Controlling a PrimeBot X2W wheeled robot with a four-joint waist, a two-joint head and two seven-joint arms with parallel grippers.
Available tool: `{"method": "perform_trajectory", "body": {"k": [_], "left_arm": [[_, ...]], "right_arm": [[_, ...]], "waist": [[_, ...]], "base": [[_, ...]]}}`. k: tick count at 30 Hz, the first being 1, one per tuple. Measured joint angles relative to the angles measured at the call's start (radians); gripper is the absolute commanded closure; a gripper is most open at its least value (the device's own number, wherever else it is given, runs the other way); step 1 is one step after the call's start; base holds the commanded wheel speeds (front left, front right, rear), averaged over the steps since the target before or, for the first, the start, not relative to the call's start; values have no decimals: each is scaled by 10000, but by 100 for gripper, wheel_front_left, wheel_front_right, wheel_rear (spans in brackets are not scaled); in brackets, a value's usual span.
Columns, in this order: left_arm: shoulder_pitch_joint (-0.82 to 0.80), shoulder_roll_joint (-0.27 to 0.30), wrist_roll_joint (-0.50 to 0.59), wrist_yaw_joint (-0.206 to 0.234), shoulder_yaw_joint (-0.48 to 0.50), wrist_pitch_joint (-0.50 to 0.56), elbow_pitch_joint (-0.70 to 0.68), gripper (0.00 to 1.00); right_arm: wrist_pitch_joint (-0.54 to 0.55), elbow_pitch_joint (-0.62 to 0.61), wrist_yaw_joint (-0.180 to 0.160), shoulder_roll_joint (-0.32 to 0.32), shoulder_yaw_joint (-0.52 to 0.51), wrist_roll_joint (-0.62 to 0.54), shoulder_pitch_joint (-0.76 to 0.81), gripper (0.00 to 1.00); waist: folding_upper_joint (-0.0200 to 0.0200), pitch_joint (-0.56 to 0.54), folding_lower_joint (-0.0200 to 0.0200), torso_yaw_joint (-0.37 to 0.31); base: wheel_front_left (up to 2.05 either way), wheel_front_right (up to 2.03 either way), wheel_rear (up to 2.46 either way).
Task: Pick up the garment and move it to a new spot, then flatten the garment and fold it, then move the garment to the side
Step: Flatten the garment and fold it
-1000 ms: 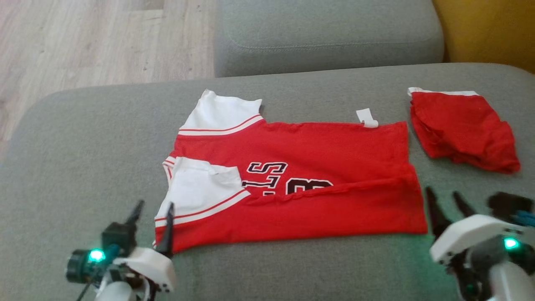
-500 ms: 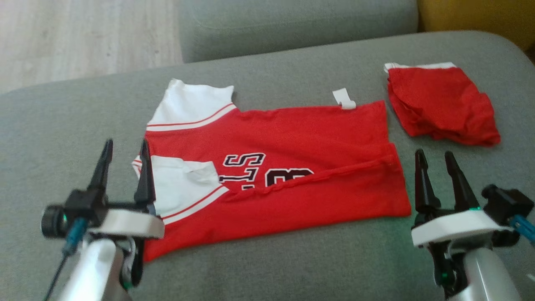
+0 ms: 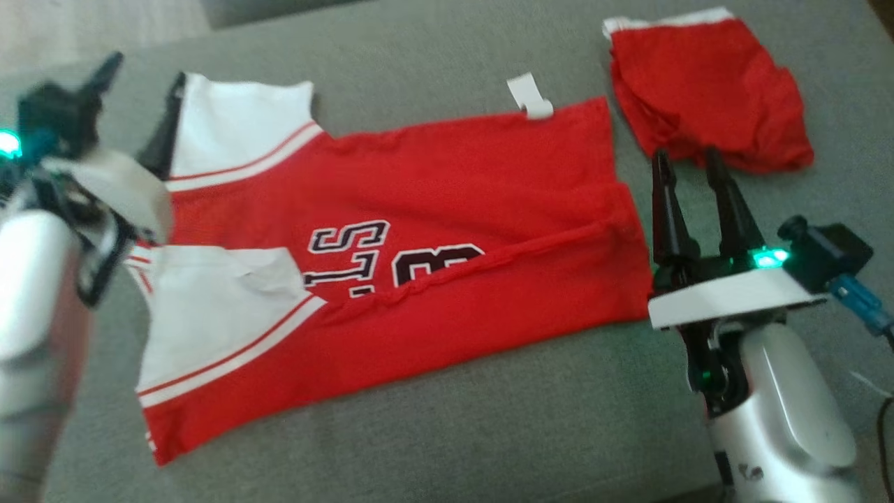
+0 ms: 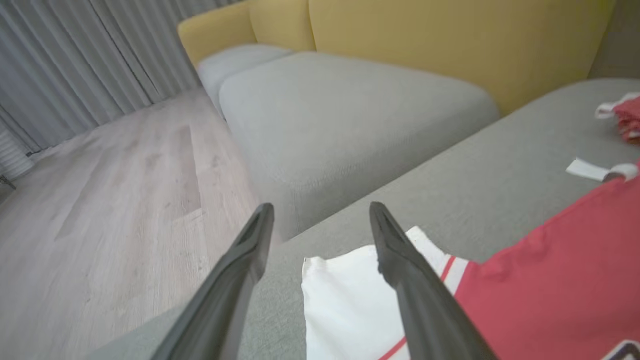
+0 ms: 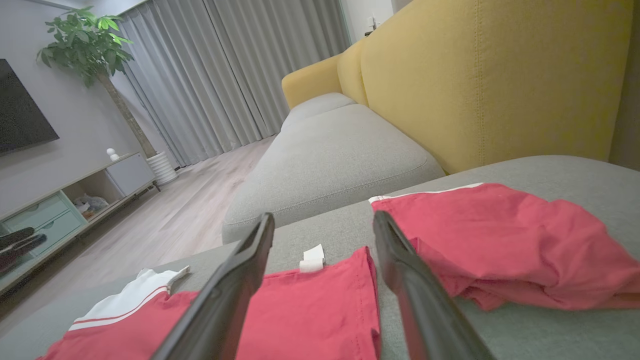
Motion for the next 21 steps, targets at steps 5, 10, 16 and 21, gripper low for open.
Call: {"method": "perform_trajectory", "body": {"k": [5, 10, 16, 21], "left_arm": [[-1293, 857, -261, -155, -792, 993, 1198, 0], [-1898, 1394, -1294, -169, -1756, 1563, 2033, 0], [-2603, 1580, -2366, -169, -2265, 1893, 2782, 0], [-2847, 1653, -2801, -169, -2604, 2013, 3335, 0]], "right_arm": [[-278, -63, 0, -2, 355, 255, -357, 0], [-407, -50, 0, -2, 671, 374, -504, 0], [-583, 0, 0, -6, 531, 376, -523, 0], [-644, 40, 0, -6, 531, 376, -549, 0]], "waist": [[0, 834, 1, -434], [0, 1472, 0, -934], [0, 2011, -1, -1370], [0, 2147, -3, -1501]], "base": [[0, 0, 0], [0, 0, 0], [0, 0, 0], [0, 0, 0]]}}
